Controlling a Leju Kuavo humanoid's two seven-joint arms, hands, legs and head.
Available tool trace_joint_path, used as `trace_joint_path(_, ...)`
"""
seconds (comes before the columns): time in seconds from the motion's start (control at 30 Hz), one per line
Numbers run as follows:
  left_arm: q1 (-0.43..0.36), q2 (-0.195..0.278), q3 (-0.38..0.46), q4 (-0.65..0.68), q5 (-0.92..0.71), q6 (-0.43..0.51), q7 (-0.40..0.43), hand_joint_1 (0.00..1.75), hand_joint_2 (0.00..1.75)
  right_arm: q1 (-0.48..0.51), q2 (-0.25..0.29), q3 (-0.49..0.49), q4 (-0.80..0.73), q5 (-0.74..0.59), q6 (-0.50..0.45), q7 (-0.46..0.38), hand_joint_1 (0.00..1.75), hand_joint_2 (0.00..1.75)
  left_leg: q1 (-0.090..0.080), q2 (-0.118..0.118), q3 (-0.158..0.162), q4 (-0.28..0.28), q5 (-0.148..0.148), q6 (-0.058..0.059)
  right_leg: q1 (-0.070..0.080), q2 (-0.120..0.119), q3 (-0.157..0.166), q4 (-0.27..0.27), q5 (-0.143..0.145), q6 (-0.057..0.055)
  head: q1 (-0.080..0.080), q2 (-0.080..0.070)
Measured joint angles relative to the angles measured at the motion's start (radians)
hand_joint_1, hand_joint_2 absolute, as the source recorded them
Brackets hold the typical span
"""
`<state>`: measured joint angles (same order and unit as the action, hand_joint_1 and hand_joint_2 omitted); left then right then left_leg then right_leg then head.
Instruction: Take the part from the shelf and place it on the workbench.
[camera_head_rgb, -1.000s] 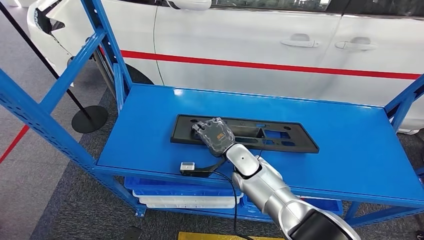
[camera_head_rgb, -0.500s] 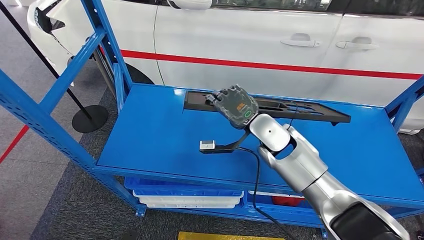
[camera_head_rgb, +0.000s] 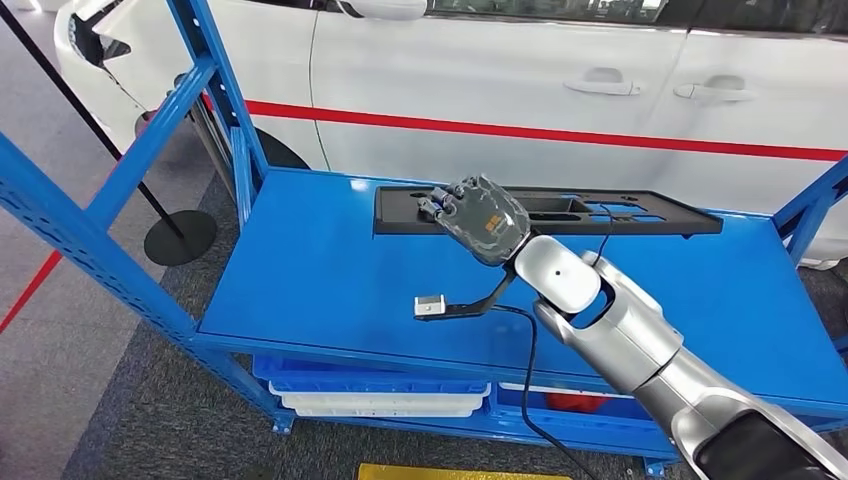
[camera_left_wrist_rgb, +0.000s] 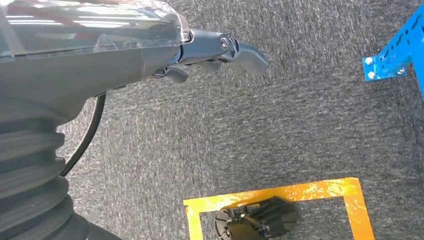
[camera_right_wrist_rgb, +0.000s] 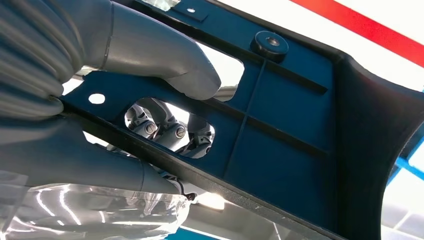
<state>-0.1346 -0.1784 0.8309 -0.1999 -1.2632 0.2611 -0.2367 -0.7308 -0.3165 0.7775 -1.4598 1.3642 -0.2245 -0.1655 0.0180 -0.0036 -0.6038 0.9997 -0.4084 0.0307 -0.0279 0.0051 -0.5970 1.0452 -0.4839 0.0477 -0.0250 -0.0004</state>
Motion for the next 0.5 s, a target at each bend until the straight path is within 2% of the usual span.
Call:
trace_joint_path(0.07, 0.000, 0.000, 0.000, 0.000, -0.001, -0.003, 0.003, 0.00, 1.75, 0.005, -0.007, 0.005, -0.004, -0.002, 0.001, 0.002, 1.75, 1.75, -0.001, 0.001, 0.001, -0.003, 0.002, 0.004, -0.001, 0.000, -0.057, 0.124, -0.065, 0.002, 0.000, 0.000)
trace_joint_path(0.1, 0.001, 0.000, 0.000, 0.000, -0.001, -0.004, 0.003, 0.00, 1.75, 0.009, -0.010, 0.007, -0.005, -0.003, 0.002, 0.004, 1.75, 1.75, -0.001, 0.001, 0.001, -0.002, 0.002, 0.004, -0.002, 0.000, -0.086, 0.184, -0.086, 0.004, 0.000, 0.000)
trace_joint_path(0.13, 0.002, 0.000, 0.000, 0.000, -0.001, -0.006, 0.004, 0.00, 1.75, 0.014, -0.014, 0.010, -0.005, -0.004, 0.003, 0.005, 1.75, 1.75, -0.002, 0.000, 0.000, -0.001, 0.001, 0.004, -0.003, 0.000, -0.103, 0.219, -0.089, 0.006, 0.000, 0.000)
trace_joint_path(0.17, 0.003, 0.000, 0.000, 0.000, -0.001, -0.008, 0.004, 0.00, 1.75, 0.017, -0.017, 0.011, -0.005, -0.005, 0.004, 0.006, 1.75, 1.75, -0.001, -0.001, 0.000, 0.000, 0.000, 0.002, -0.005, -0.001, -0.103, 0.216, -0.072, 0.007, 0.000, 0.000)
trace_joint_path(0.2, 0.004, 0.000, 0.000, 0.000, -0.001, -0.010, 0.004, 0.00, 1.75, 0.018, -0.019, 0.012, -0.005, -0.007, 0.005, 0.007, 1.75, 1.75, 0.000, -0.002, 0.000, 0.004, -0.001, 0.000, -0.007, -0.002, -0.083, 0.173, -0.039, 0.008, 0.000, 0.000)
trace_joint_path(0.27, 0.005, -0.001, 0.000, 0.000, -0.001, -0.014, 0.003, 0.00, 1.75, 0.017, -0.021, 0.014, -0.005, -0.012, 0.006, 0.010, 1.75, 1.75, 0.000, -0.003, -0.003, 0.014, -0.008, -0.011, -0.008, -0.003, -0.018, 0.043, 0.019, 0.006, 0.000, 0.000)
trace_joint_path(0.3, 0.005, -0.001, 0.000, 0.000, 0.000, -0.015, 0.003, 0.00, 1.75, 0.017, -0.022, 0.014, -0.004, -0.014, 0.007, 0.012, 1.75, 1.75, -0.001, -0.003, -0.004, 0.018, -0.010, -0.018, -0.005, -0.002, 0.004, 0.000, 0.034, 0.001, 0.000, 0.000)
trace_joint_path(0.33, 0.005, -0.001, 0.000, 0.000, 0.000, -0.017, 0.003, 0.00, 1.75, 0.018, -0.023, 0.014, -0.004, -0.016, 0.008, 0.015, 1.75, 1.75, -0.002, -0.004, -0.006, 0.021, -0.011, -0.025, -0.002, -0.001, 0.014, -0.021, 0.036, -0.005, 0.000, 0.000)
trace_joint_path(0.37, 0.006, -0.001, 0.000, 0.000, 0.001, -0.017, 0.003, 0.00, 1.75, 0.019, -0.024, 0.014, -0.004, -0.018, 0.009, 0.017, 1.75, 1.75, -0.003, -0.004, -0.007, 0.022, -0.009, -0.031, 0.002, 0.001, 0.013, -0.021, 0.034, -0.013, 0.000, 0.000)
trace_joint_path(0.43, 0.007, -0.001, 0.000, 0.000, 0.002, -0.018, 0.003, 0.00, 1.75, 0.020, -0.025, 0.014, -0.003, -0.020, 0.010, 0.020, 1.75, 1.75, -0.002, -0.004, -0.010, 0.025, -0.010, -0.045, 0.002, 0.001, 0.007, -0.026, 0.038, -0.028, 0.000, 0.000)
trace_joint_path(0.47, 0.008, -0.001, 0.000, 0.000, 0.002, -0.018, 0.003, 0.00, 1.75, 0.020, -0.026, 0.014, -0.003, -0.021, 0.010, 0.021, 1.75, 1.75, 0.000, -0.003, -0.016, 0.037, -0.024, -0.050, 0.001, 0.000, 0.004, -0.028, 0.042, -0.037, 0.000, 0.000)
trace_joint_path(0.5, 0.008, -0.001, 0.000, 0.000, 0.002, -0.018, 0.003, 0.00, 1.75, 0.020, -0.026, 0.014, -0.003, -0.021, 0.011, 0.022, 1.75, 1.75, 0.001, -0.003, -0.028, 0.069, -0.051, -0.054, -0.001, -0.002, 0.001, -0.031, 0.047, -0.045, 0.000, 0.000)
